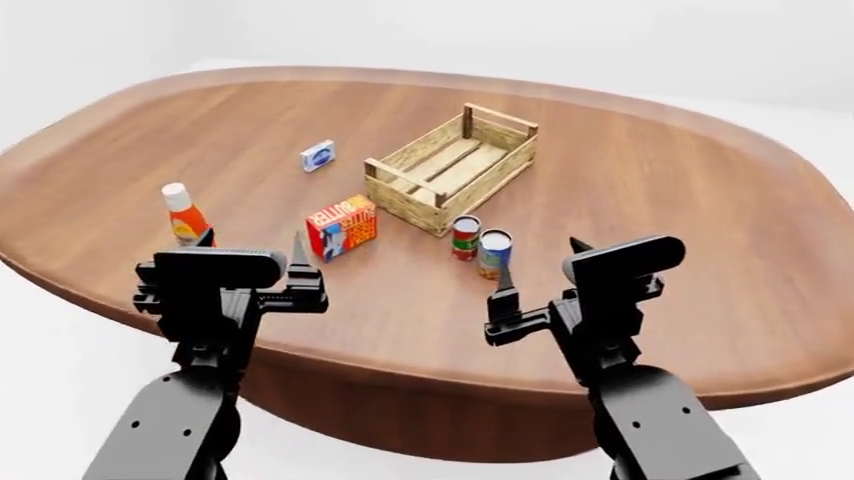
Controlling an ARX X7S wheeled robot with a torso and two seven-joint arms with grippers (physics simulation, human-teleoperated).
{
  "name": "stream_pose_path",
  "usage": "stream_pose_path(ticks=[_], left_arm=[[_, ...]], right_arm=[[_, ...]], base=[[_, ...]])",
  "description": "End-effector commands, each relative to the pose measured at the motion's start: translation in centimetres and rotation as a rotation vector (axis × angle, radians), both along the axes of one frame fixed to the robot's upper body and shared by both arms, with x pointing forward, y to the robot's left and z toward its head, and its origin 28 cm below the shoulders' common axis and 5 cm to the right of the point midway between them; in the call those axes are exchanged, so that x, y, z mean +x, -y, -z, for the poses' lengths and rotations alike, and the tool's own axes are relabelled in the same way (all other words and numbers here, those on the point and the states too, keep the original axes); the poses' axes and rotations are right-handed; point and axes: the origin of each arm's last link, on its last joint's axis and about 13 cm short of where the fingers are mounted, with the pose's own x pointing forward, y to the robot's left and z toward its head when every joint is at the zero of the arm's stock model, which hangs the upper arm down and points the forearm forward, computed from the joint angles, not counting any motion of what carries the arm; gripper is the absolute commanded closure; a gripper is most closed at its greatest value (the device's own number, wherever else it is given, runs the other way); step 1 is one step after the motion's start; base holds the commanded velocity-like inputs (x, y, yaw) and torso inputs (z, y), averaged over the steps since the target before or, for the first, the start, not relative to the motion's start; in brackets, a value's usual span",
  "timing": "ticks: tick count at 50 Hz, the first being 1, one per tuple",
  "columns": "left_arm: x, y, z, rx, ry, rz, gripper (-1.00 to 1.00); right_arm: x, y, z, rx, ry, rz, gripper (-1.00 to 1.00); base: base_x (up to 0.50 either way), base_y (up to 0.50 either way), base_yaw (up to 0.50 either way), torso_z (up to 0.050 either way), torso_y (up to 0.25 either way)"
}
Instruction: Pick up the ketchup, and put it in the wooden tray.
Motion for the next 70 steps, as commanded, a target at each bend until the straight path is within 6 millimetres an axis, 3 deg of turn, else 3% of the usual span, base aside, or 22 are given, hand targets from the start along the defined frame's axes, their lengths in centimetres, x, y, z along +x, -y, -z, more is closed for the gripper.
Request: stream_pose_path(ticks=[1, 10, 23, 38, 70], left_arm=[[0.1, 0.1, 0.0, -0.006, 0.0, 0.001, -1.0], [0.2, 0.2, 0.0, -0.002, 0.001, 0.005, -1.0], [1.3, -0.3, -1.0, 0.02, 0.011, -0.021, -1.0], [2.7, -1.1, -2.5, 0.027, 0.03, -0.052, -1.0], [2.6, -1.2, -1.9, 0.037, 0.024, -0.056, -1.0]], right_arm=[[0.1, 0.0, 0.0, -0.009, -0.009, -0.005, -1.0], [0.3, 0.0, -0.1, -0.009, -0.011, 0.001, -1.0], [0.6, -0.1, -0.9, -0.043, -0.012, -0.009, -1.0], [1.8, -0.1, -2.3, -0.067, 0.013, -0.009, -1.0], [1.7, -0.2, -2.4, -0.058, 0.02, -0.019, -1.0]], base=[[0.11, -0.49, 0.0, 0.0, 0.0], [0.11, -0.49, 0.0, 0.0, 0.0], [0.03, 0.01, 0.0, 0.0, 0.0], [0.4, 0.09, 0.0, 0.0, 0.0], [0.41, 0.1, 0.0, 0.0, 0.0]])
